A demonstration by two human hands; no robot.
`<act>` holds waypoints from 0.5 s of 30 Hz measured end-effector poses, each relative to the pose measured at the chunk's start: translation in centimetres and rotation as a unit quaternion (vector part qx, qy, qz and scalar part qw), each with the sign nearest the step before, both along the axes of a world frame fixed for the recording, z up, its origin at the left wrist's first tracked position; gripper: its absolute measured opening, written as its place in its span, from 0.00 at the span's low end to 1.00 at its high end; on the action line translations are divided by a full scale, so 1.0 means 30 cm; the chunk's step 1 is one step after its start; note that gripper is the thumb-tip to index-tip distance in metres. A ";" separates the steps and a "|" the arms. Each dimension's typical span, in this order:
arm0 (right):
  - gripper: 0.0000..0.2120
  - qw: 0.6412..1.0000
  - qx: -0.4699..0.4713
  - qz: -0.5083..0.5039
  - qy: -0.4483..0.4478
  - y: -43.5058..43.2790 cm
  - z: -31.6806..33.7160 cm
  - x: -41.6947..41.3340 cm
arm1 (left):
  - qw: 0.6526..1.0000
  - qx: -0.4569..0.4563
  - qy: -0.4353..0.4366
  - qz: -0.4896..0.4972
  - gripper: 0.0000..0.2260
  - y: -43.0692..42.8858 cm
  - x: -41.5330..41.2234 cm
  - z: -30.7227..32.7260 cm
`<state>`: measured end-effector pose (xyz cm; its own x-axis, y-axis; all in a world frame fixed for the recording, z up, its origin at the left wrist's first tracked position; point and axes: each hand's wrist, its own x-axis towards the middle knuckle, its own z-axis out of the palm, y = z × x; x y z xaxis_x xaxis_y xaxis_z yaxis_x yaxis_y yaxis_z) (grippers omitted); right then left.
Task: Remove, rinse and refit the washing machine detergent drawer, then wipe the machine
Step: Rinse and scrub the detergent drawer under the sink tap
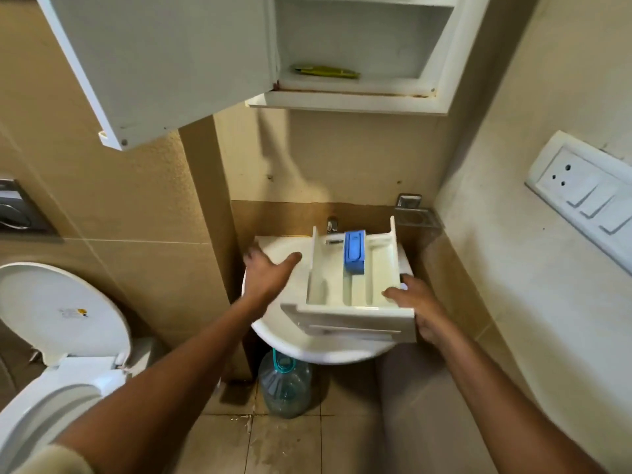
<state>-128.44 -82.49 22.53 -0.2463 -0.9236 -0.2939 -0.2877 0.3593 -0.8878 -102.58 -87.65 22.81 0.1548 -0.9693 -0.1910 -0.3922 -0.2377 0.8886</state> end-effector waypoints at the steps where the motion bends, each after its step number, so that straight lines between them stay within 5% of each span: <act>1: 0.12 0.998 -0.024 -0.007 -0.052 -0.006 0.035 -0.003 | 0.987 0.095 0.120 -0.056 0.39 0.000 0.018 0.016; 3: 0.11 0.990 -0.092 -0.018 -0.109 -0.021 0.125 -0.001 | 0.935 0.148 0.269 -0.178 0.27 -0.009 0.042 0.084; 5: 0.11 0.969 -0.210 -0.009 -0.133 -0.032 0.211 0.011 | 0.912 0.086 0.310 -0.255 0.19 -0.035 0.047 0.168; 7: 0.12 0.943 -0.316 -0.007 -0.104 -0.024 0.234 0.030 | 0.915 0.023 0.306 -0.260 0.17 -0.055 0.039 0.229; 9: 0.09 0.949 -0.314 -0.030 -0.023 -0.027 0.168 0.051 | 0.938 0.001 0.271 -0.217 0.17 -0.065 0.036 0.222; 12: 0.08 0.997 -0.041 -0.021 -0.056 -0.053 -0.006 0.048 | 0.962 0.135 0.160 -0.175 0.15 -0.046 0.047 0.081; 14: 0.10 0.955 0.234 0.002 -0.180 -0.038 -0.107 0.038 | 0.946 0.288 0.089 -0.116 0.07 -0.002 0.063 -0.031; 15: 0.15 0.933 0.291 0.004 -0.214 -0.027 -0.161 0.027 | 0.934 0.340 0.063 -0.085 0.09 0.023 0.066 -0.075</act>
<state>-127.62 -83.30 17.71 0.0149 -0.5786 -0.8155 0.0423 0.8152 -0.5777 -100.62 -86.96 20.56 -0.0567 -0.6258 -0.7779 -0.3782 -0.7076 0.5968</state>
